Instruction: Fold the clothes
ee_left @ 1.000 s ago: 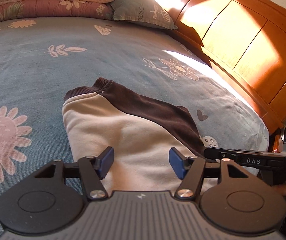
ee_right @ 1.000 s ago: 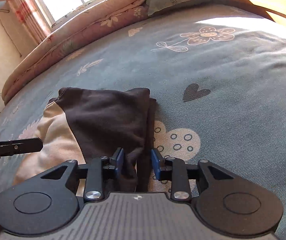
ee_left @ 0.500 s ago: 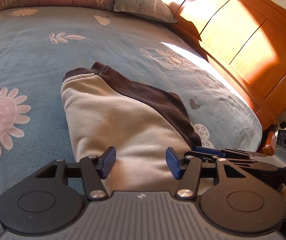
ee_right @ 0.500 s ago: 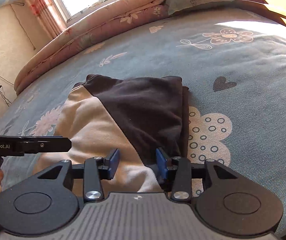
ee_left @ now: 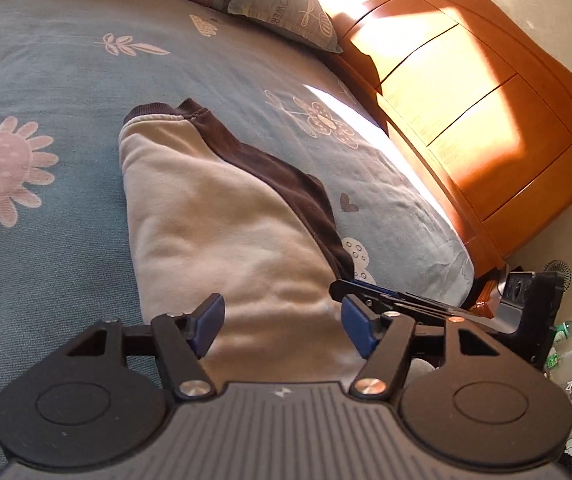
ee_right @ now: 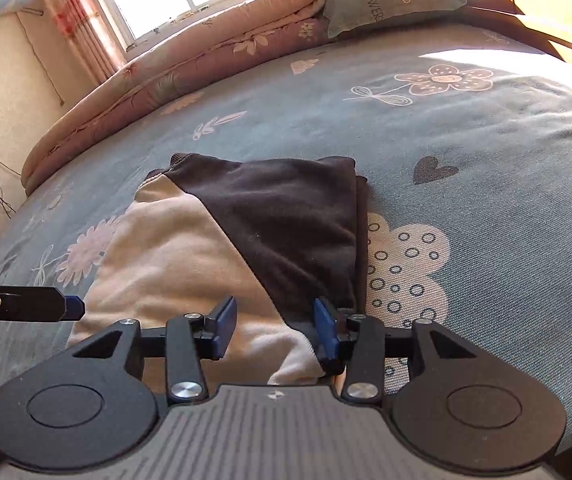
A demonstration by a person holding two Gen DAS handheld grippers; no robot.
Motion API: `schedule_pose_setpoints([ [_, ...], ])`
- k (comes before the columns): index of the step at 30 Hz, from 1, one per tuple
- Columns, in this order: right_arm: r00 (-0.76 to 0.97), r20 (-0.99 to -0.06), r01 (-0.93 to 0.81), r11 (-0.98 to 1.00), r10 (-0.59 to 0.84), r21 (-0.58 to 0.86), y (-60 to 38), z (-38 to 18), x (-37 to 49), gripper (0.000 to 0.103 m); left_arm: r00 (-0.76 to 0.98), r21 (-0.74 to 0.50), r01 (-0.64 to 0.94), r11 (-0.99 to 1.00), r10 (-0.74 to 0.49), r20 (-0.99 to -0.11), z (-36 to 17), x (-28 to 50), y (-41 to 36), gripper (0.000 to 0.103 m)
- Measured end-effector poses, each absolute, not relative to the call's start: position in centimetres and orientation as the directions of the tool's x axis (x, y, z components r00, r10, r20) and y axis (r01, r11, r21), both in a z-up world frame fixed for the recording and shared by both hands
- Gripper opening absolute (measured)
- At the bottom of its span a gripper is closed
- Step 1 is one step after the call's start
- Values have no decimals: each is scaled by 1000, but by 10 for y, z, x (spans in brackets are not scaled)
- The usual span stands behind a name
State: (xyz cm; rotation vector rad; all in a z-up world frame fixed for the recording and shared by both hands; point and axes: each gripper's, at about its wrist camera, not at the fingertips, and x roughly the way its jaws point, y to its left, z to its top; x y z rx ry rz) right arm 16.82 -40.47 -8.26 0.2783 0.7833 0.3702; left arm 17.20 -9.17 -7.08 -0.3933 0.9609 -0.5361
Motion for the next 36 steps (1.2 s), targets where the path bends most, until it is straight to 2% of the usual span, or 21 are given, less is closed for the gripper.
schedule_pose_setpoints([
  [2,652,-629,-225,900,424,373,-402,-79,164,54,430,-582,213,785,-610,-665,-86,176,-88,61],
  [8,650,-608,-369,889,456,272,-378,-62,146,55,494,-590,253,767,-627,-603,-39,198,-73,62],
  [11,659,-578,-447,869,481,213,-353,-55,146,55,522,-533,296,793,-602,-605,-27,225,-80,62],
  [14,669,-568,-503,855,479,128,-321,-54,155,58,552,-423,350,836,-549,-628,-31,247,-101,62],
  [17,644,-628,-502,861,437,84,-304,-70,163,61,566,-312,384,869,-489,-663,-48,258,-121,64],
  [19,658,-615,-504,861,435,69,-305,-77,154,71,559,-264,387,883,-453,-695,-66,261,-128,63],
  [20,652,-622,-503,861,434,74,-307,-80,149,74,557,-254,391,885,-447,-700,-74,262,-129,67],
  [21,646,-630,-499,863,431,80,-310,-84,144,78,552,-255,387,886,-444,-705,-78,263,-130,67],
  [24,659,-619,-498,864,428,68,-317,-86,127,78,539,-289,370,883,-457,-708,-61,266,-129,62],
  [29,708,-575,-433,896,409,104,-338,-70,126,77,485,-345,518,783,-601,-635,-33,254,-155,67],
  [32,726,-578,-382,917,373,111,-350,-72,130,77,405,-401,545,736,-650,-643,-45,258,-175,67],
  [36,706,-621,-338,933,340,126,-362,-82,129,77,403,-405,501,765,-620,-673,-68,265,-183,67],
])
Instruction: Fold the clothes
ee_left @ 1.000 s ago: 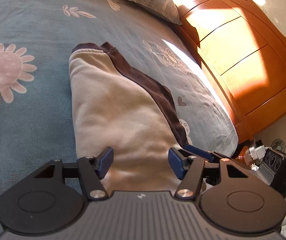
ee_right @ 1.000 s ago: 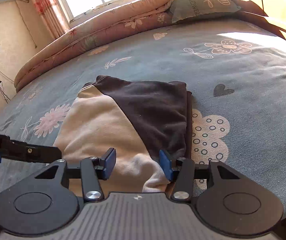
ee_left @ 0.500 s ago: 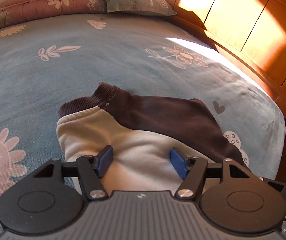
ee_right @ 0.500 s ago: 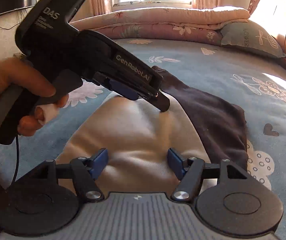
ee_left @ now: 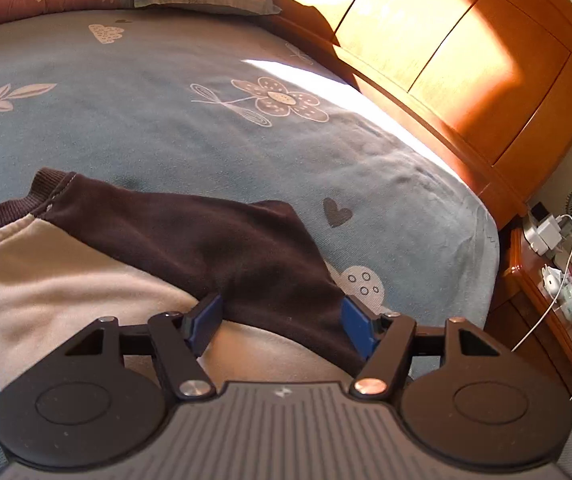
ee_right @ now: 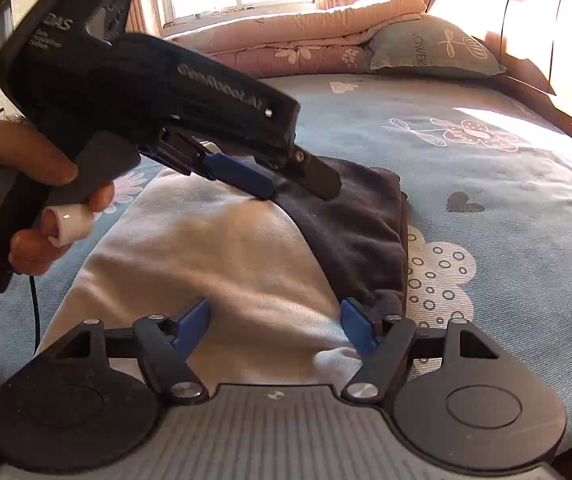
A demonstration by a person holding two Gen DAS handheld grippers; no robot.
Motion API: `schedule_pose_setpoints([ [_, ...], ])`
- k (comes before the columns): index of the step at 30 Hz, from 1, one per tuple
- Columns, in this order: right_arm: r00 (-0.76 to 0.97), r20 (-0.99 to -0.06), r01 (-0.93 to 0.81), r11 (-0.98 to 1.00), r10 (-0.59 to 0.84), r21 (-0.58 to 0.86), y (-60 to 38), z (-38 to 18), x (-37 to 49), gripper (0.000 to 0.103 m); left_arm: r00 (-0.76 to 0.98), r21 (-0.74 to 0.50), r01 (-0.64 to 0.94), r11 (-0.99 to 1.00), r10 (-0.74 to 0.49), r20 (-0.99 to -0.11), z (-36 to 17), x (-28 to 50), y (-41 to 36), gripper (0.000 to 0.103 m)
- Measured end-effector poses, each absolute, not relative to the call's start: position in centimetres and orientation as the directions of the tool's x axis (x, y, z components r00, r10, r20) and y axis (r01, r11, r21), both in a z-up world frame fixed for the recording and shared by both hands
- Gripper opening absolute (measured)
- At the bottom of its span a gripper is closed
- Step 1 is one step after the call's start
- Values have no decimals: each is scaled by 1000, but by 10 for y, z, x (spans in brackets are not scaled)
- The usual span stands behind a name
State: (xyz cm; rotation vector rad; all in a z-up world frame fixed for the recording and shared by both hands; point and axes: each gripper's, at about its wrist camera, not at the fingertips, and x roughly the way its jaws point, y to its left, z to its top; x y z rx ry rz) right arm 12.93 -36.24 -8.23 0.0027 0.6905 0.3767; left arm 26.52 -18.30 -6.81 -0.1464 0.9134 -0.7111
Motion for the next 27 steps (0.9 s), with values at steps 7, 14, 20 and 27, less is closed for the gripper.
schedule_pose_setpoints([
  [7,702,-627,-319,936,339,149,-363,-78,122,78,439,-384,491,782,-603,-666,-30,241,-164,68],
  [14,699,-629,-288,939,340,187,-364,-76,123,78,457,-391,398,830,-549,-700,-42,211,-135,71],
  [20,715,-610,-269,940,341,210,-368,-67,117,78,451,-438,305,845,-534,-715,-56,210,-122,70],
  [27,738,-586,-258,942,335,213,-373,-57,108,80,459,-424,338,840,-541,-705,-40,182,-121,74],
])
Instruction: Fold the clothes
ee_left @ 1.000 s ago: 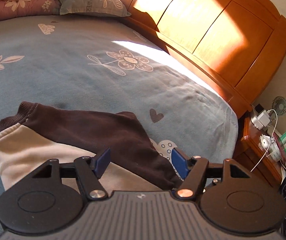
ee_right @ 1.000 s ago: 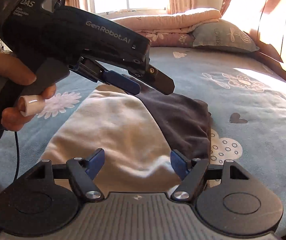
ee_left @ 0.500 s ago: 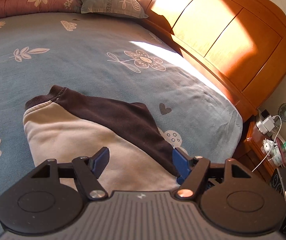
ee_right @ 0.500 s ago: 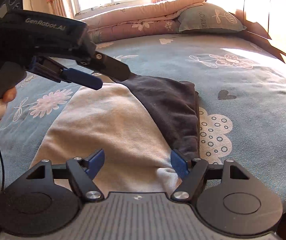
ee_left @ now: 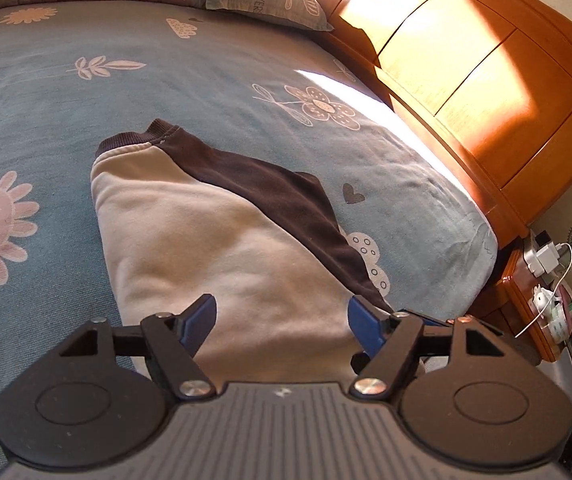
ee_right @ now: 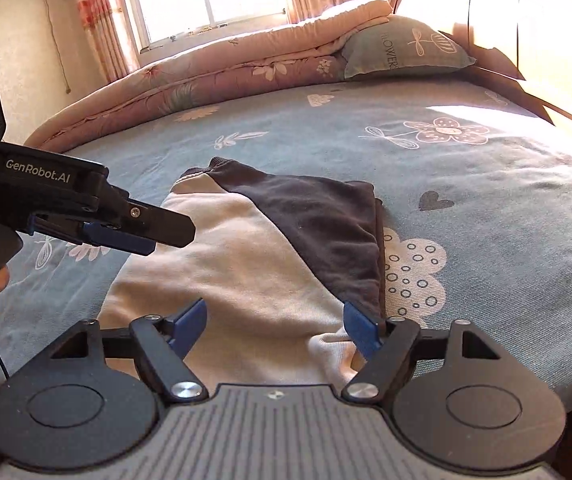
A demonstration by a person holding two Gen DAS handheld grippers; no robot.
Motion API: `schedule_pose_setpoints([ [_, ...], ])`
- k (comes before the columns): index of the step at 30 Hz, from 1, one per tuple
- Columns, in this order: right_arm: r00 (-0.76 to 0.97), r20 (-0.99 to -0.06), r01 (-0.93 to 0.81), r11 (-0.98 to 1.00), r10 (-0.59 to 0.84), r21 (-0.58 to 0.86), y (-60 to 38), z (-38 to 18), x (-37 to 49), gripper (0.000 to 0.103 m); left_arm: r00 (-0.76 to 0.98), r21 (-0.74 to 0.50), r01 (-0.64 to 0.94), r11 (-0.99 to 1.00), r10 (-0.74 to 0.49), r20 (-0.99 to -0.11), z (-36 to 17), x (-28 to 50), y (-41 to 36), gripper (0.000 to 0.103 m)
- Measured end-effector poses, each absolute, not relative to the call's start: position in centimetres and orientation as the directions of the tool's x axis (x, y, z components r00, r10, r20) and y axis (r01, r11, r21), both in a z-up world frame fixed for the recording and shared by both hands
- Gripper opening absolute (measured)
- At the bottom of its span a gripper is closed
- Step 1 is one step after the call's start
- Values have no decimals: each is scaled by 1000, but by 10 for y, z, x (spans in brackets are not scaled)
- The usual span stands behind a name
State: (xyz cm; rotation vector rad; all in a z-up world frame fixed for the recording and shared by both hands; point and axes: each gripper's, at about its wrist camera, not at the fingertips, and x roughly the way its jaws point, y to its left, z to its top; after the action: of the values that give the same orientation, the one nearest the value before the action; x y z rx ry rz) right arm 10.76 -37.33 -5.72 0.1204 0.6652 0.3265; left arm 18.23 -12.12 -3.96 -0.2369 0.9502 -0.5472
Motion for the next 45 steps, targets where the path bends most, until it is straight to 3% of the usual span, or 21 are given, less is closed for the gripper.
schedule_pose_setpoints([
  [5,744,-578,-255,942,336,219,-379,-53,103,81,432,-468,266,842,-539,-723,-63,176,-111,75],
  [13,736,-586,-259,941,340,219,-384,-53,93,82,418,-464,295,835,-550,-723,-44,153,-108,75],
  [20,718,-621,-242,950,313,199,-390,-59,85,82,247,-672,158,723,-688,-683,-95,119,-100,75],
  [23,707,-636,-239,950,311,200,-392,-62,81,82,274,-695,149,704,-704,-655,-84,117,-95,75],
  [27,708,-629,-250,947,321,202,-391,-58,77,83,320,-700,211,683,-725,-610,-65,122,-99,79],
  [32,680,-627,-317,924,379,214,-379,-59,76,83,281,-668,134,732,-675,-682,-93,120,-107,78],
  [39,674,-611,-380,904,416,197,-365,-56,81,83,349,-645,144,751,-648,-677,-76,120,-91,79],
  [45,641,-699,-253,947,317,197,-381,-80,94,85,373,-619,152,771,-624,-686,-71,118,-88,79],
])
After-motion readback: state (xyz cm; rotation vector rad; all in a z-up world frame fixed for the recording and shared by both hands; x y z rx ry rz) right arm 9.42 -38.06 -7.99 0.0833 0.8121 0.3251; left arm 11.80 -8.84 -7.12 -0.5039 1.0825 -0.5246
